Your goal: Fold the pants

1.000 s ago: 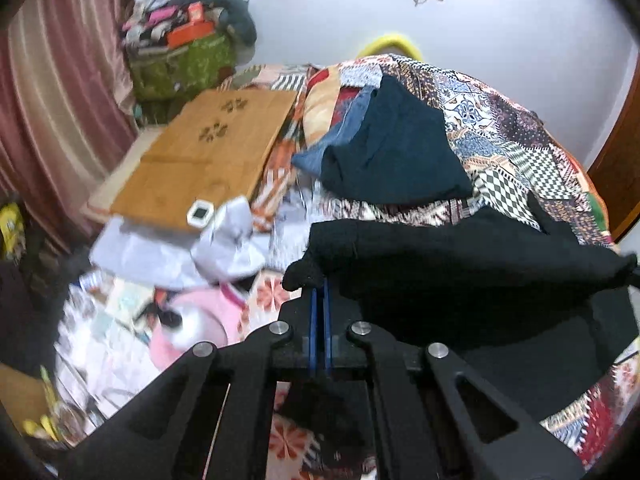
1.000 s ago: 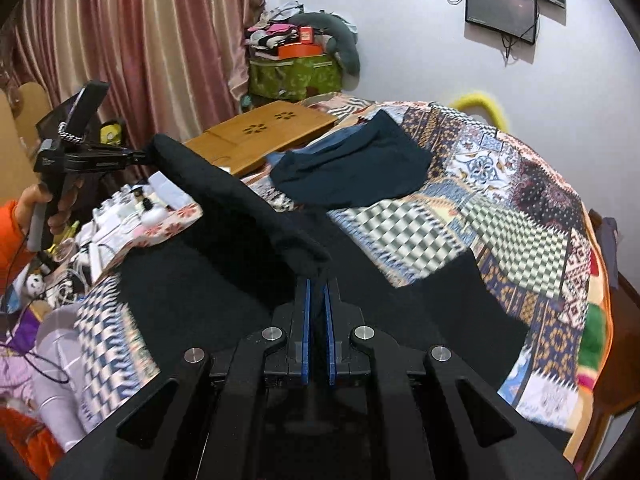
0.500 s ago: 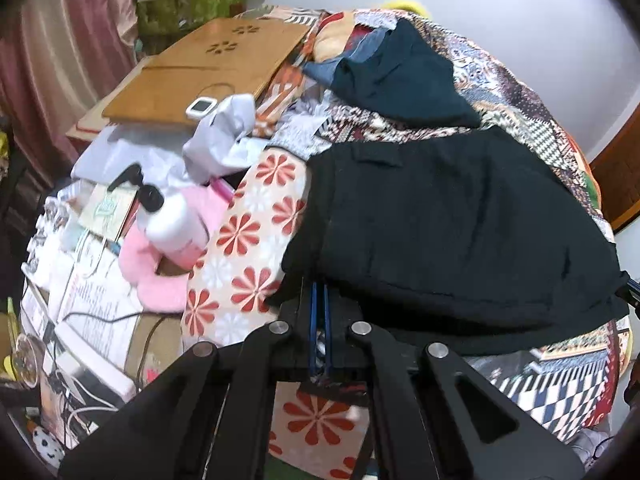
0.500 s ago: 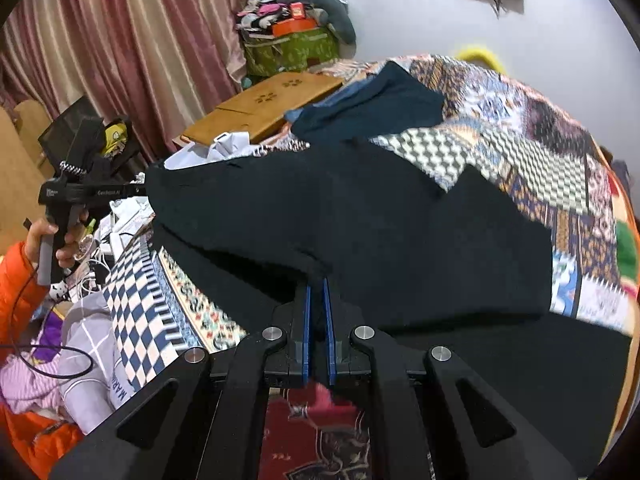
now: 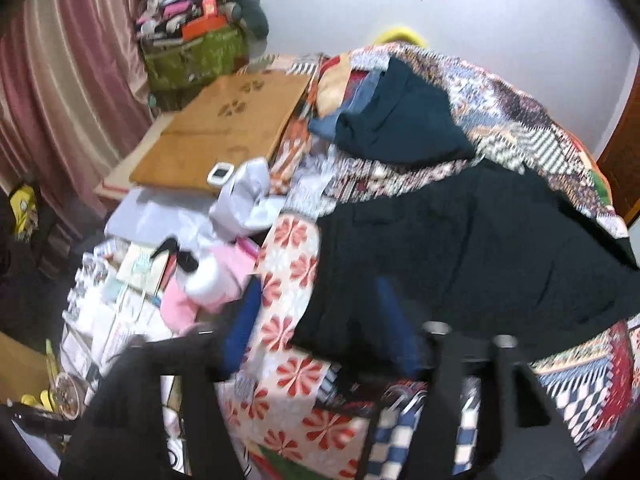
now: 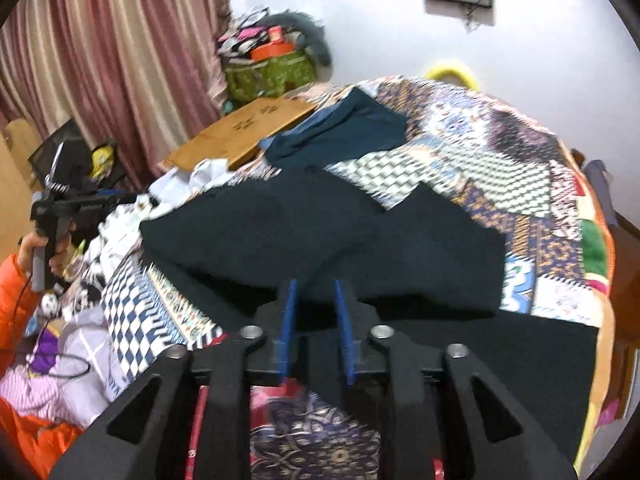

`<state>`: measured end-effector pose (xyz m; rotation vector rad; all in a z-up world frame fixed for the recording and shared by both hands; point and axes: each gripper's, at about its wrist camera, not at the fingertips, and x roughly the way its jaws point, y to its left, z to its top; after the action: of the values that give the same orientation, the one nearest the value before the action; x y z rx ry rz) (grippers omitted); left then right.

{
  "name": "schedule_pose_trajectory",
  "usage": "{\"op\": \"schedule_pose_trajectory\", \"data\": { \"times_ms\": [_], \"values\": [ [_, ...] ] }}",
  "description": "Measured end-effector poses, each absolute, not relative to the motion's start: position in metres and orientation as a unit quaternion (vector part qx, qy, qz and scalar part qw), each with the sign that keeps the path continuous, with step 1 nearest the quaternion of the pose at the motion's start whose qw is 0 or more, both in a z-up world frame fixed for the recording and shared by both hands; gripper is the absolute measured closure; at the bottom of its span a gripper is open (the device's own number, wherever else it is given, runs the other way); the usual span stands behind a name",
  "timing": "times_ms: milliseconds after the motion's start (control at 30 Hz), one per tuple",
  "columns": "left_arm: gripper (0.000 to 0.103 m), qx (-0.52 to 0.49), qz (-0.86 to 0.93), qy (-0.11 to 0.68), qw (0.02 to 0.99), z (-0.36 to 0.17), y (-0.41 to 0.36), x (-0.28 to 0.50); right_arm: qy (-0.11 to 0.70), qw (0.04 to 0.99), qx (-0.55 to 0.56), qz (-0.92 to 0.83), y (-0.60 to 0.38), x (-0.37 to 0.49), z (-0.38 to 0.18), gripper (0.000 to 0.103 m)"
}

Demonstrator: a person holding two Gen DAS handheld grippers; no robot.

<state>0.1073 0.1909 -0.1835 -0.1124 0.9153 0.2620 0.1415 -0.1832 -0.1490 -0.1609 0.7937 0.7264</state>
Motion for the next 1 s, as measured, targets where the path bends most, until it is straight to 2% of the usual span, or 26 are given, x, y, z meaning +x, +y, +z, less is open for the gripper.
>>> {"op": "schedule_pose_trajectory", "data": {
  "times_ms": [100,267,367,1000],
  "values": [
    [0.025,-0.053,0.117,0.432,0.893,-0.173,0.181,0.124,0.362,0.870,-0.060,0.328,-0.193,0.152,-0.138,0.054],
    [0.012,-0.059,0.092,0.425,0.898,-0.165,0.164,0.158,0.355,0.884,-0.059,0.299,-0.198,0.176,-0.132,0.043],
    [0.011,-0.053,0.084,0.433,0.896,-0.168,0.153,0.182,0.363,0.884,-0.059,0.289,-0.196,0.196,-0.135,0.034],
    [0.011,-0.026,0.021,0.489,0.871,-0.205,0.113,0.314,0.463,0.838,-0.063,0.282,-0.157,0.351,-0.208,0.034]
  ]
}}
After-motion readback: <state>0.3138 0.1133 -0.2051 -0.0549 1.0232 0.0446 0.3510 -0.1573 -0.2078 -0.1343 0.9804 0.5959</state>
